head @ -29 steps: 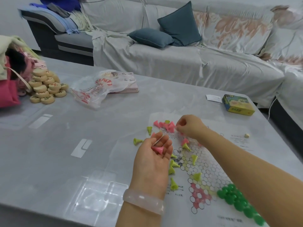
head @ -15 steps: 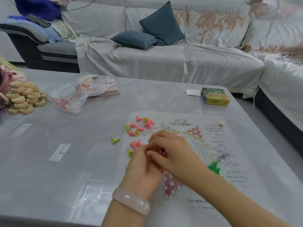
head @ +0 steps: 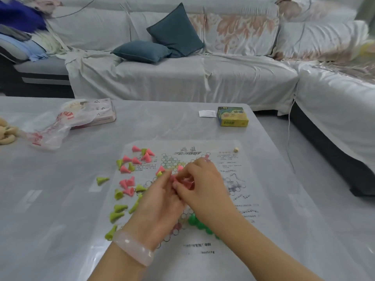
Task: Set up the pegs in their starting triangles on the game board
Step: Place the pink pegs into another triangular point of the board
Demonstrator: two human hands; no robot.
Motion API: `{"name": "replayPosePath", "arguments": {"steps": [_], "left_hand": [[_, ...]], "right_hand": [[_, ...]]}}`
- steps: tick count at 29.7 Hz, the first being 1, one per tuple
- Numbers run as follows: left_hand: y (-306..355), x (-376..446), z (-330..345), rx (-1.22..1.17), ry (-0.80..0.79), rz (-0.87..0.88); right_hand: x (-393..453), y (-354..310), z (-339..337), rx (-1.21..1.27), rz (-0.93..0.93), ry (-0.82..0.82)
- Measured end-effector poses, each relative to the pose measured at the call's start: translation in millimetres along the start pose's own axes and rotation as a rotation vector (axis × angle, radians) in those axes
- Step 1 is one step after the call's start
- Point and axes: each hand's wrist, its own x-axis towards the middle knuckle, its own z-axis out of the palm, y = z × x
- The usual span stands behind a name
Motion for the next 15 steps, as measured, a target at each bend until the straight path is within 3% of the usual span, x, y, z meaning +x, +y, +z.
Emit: {"name": "replayPosePath", "arguments": {"steps": [2, 5, 10, 13, 15], "left_hand": [[-2.4, 1.3, 6.8, -0.016, -0.019, -0.003], [-7.2, 7.3, 11.3, -0.033, 0.037, -0.015], [-0.4, 17.3, 2.9, -0.075, 0.111, -0.094], [11.6, 25.0, -0.9, -0.089, 0.084, -0.061], [20.5, 29.0, -3.1, -0.104, 0.064, -0.021]], "right_hand": [[-3.1, -2.0, 0.0, 0.052, -0.005, 0.013], [-1.3, 1.9, -20.2, 0.322, 0.104, 0.098], [26.5, 65.8, -78.2, 0.531, 0.341, 0.438], [39.8, 107.4, -65.5, 0.419, 0.426, 0.387], [53.1, 122.0, -46.3, 0.325, 0.378, 0.283]]}}
